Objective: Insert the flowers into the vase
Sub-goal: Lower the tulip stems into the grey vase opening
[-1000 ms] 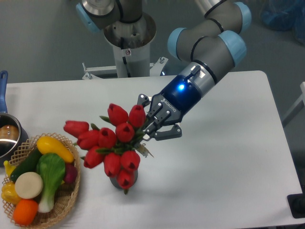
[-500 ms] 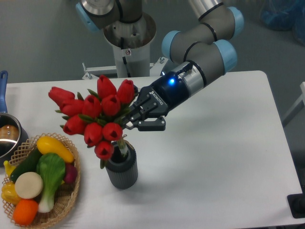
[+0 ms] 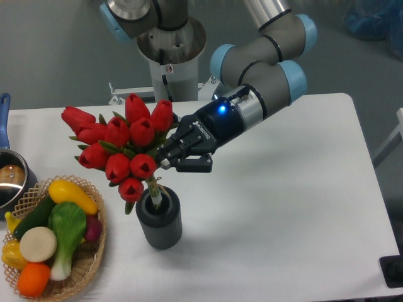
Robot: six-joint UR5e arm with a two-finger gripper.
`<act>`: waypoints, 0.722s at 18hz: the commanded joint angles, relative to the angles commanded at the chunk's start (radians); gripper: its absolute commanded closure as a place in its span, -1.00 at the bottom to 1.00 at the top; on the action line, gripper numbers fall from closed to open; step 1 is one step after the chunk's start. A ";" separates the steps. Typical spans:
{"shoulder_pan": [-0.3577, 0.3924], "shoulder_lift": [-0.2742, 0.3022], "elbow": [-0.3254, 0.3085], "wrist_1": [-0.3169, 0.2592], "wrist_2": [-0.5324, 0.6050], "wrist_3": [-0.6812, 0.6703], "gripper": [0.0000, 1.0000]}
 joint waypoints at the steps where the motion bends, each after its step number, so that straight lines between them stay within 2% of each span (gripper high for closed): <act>1: 0.000 -0.002 -0.005 0.000 0.000 0.014 0.71; 13: 0.000 -0.008 -0.075 0.000 -0.002 0.091 0.70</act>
